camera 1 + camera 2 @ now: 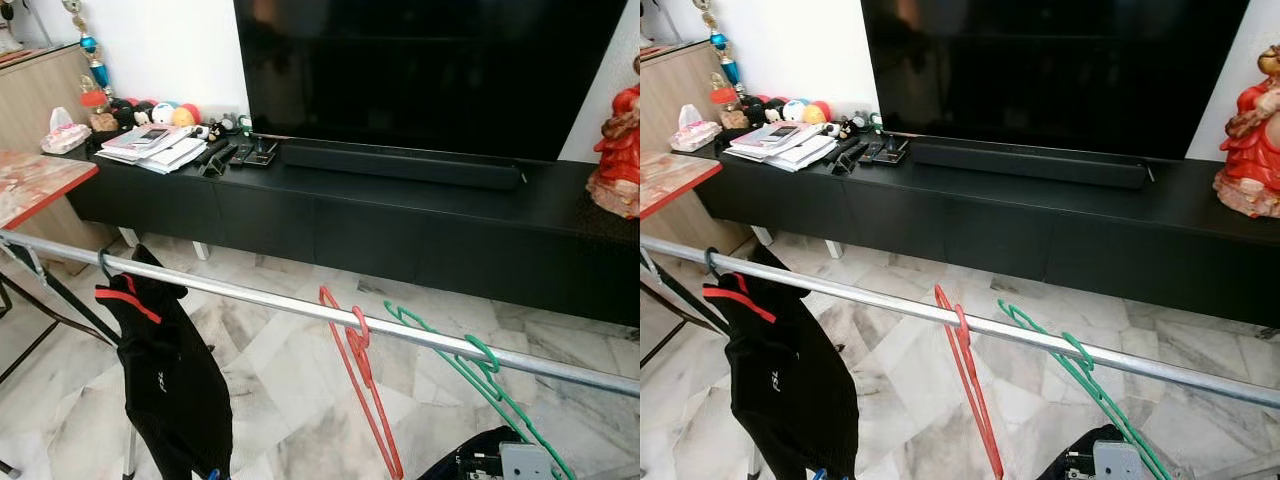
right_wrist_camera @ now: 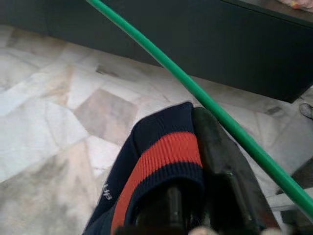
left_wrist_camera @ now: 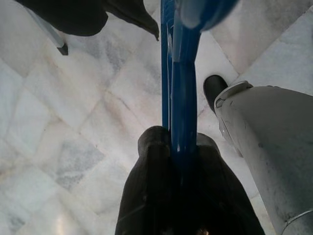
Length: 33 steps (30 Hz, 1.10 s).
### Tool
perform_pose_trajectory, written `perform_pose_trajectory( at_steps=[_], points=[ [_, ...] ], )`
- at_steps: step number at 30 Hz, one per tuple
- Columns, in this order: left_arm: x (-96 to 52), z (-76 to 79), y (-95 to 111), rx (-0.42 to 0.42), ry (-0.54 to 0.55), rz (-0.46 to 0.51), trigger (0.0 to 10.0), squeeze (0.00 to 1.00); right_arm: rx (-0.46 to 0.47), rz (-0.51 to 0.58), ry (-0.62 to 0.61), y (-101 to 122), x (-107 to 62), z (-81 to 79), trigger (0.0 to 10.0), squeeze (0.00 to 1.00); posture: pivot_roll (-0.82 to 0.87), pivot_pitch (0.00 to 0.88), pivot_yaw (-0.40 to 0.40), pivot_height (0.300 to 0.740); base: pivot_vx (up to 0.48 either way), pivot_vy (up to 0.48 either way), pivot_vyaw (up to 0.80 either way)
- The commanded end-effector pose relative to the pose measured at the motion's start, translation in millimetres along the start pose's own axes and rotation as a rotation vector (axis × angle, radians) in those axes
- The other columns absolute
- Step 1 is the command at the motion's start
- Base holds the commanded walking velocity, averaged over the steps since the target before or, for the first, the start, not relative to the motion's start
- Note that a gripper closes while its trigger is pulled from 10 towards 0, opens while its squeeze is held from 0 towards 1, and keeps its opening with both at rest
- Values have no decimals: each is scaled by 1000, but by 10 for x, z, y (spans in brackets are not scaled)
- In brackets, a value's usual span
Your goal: Hang hanger
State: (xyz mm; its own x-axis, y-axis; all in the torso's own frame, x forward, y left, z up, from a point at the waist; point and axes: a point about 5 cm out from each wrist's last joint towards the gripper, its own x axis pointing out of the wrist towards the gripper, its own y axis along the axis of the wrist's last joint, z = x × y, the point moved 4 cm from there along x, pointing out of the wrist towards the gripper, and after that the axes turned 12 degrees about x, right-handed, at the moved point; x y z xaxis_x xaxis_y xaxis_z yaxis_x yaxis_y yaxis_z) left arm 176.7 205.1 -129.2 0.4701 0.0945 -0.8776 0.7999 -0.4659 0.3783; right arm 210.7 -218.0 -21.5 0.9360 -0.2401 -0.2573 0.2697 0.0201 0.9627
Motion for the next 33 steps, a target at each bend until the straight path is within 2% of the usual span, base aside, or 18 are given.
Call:
perform_pose_trajectory(
  at_steps=[1,6,14,17,19,21,23,26,29,31,32,33],
  points=[
    [-6,24,-63,11,-13,-19,10000,0,21,28,54,93,-22,-101,10000,0,-59,25,28,740,0,0,0],
    [-2,29,-33,14,-18,-16,10000,0,-9,-140,90,-175,-85,-142,10000,0,-61,25,26,740,0,0,0],
    [0,28,-22,15,-18,-15,10000,0,18,-132,122,-118,-120,-175,10000,0,-64,27,25,740,0,0,0],
    [1,37,-10,19,-21,-13,10000,0,21,-144,179,-131,-184,-239,10000,0,-65,27,24,740,0,0,0],
    [2,38,-8,20,-21,-13,10000,0,11,-152,197,-126,-210,-252,10000,0,-65,28,25,740,0,0,0],
    [2,38,-5,20,-21,-12,10000,0,-50,-132,222,-84,-209,-255,10000,0,-67,28,24,740,0,0,0],
    [2,38,-4,20,-22,-12,10000,0,-65,-107,217,-51,-205,-240,10000,0,-67,26,24,740,0,0,0],
    [2,36,-4,22,-21,-12,10000,0,-46,-59,156,21,-215,-131,10000,0,-70,25,25,740,0,0,0],
    [3,39,-2,23,-23,-13,10000,0,-80,-25,168,80,-219,-111,10000,0,-71,23,26,740,0,0,0],
    [3,45,1,26,-26,-12,10000,0,-78,-70,219,37,-240,-149,10000,0,-71,22,27,740,0,0,0],
    [3,48,1,27,-28,-12,10000,0,-81,-171,259,-109,-273,-189,10000,0,-75,19,27,740,0,0,0],
    [3,48,1,27,-28,-12,10000,0,-81,-171,259,-109,-273,-189,10000,0,-75,19,27,740,0,0,0]
  ],
)
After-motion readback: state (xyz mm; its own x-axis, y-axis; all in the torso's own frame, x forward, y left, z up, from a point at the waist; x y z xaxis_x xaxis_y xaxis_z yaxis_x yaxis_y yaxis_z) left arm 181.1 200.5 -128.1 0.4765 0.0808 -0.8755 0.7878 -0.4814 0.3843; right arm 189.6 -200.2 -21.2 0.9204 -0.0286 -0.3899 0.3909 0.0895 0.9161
